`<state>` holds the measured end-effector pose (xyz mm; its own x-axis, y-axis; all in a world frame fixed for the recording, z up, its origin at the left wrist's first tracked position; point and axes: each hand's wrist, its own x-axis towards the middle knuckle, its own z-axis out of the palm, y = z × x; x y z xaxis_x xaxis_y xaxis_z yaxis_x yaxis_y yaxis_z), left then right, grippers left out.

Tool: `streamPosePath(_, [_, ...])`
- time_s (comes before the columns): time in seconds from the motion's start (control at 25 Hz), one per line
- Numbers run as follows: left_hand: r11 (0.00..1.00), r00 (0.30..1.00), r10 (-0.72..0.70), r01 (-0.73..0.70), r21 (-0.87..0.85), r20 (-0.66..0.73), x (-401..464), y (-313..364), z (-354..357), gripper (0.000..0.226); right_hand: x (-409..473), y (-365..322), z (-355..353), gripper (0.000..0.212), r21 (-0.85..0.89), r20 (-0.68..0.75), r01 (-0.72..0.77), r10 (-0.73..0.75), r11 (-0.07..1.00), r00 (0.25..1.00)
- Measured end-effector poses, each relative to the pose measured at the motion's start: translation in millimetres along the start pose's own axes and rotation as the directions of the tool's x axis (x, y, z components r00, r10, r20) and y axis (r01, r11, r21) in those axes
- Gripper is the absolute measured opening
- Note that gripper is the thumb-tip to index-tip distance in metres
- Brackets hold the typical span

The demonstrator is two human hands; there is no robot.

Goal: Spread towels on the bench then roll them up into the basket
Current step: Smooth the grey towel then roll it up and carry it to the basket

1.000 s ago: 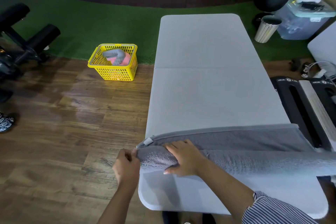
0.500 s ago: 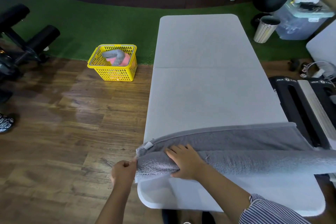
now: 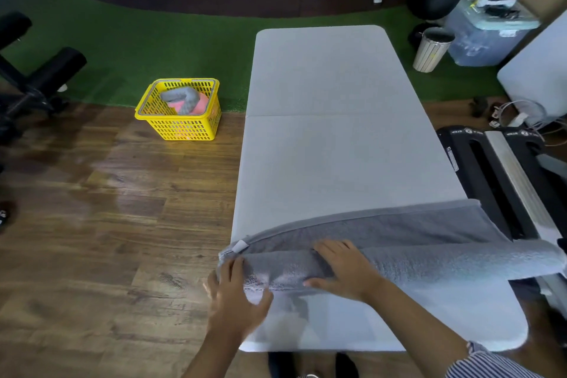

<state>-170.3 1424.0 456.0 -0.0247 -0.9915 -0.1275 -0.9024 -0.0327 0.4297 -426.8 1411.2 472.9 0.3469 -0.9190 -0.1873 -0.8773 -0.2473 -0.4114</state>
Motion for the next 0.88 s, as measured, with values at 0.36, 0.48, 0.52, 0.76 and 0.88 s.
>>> streamPosePath(0.36, [0.993, 0.997, 0.034, -0.041, 0.109, 0.065, 27, -32, -3, 0.063, -120, 131, -30, 0.087, -0.183, -0.176, -0.413, 0.384, 0.892, 0.906])
streamPosePath(0.48, [0.999, 0.997, 0.017, -0.02, 0.049, 0.078, 34, -45, -22, 0.057, -148, 156, -36, 0.064, -0.114, -0.16, -0.529, 0.51, 0.841, 0.845])
streamPosePath(0.52, [1.0, 0.995, 0.016, -0.017, 0.012, 0.103, 36, -44, -30, 0.053, -151, 158, -39, 0.052, -0.073, -0.122, -0.523, 0.513, 0.849, 0.85])
streamPosePath(0.76, [0.982, 0.992, 0.052, -0.071, 0.173, 0.111, 46, -31, -40, 0.051, -140, 166, -49, 0.044, 0.019, -0.184, -0.541, 0.535, 0.841, 0.825])
streamPosePath(0.88, [0.97, 0.999, -0.006, -0.007, 0.244, 0.051, 34, -30, -22, 0.068, -142, 169, -40, 0.042, -0.038, -0.328, -0.514, 0.475, 0.857, 0.816])
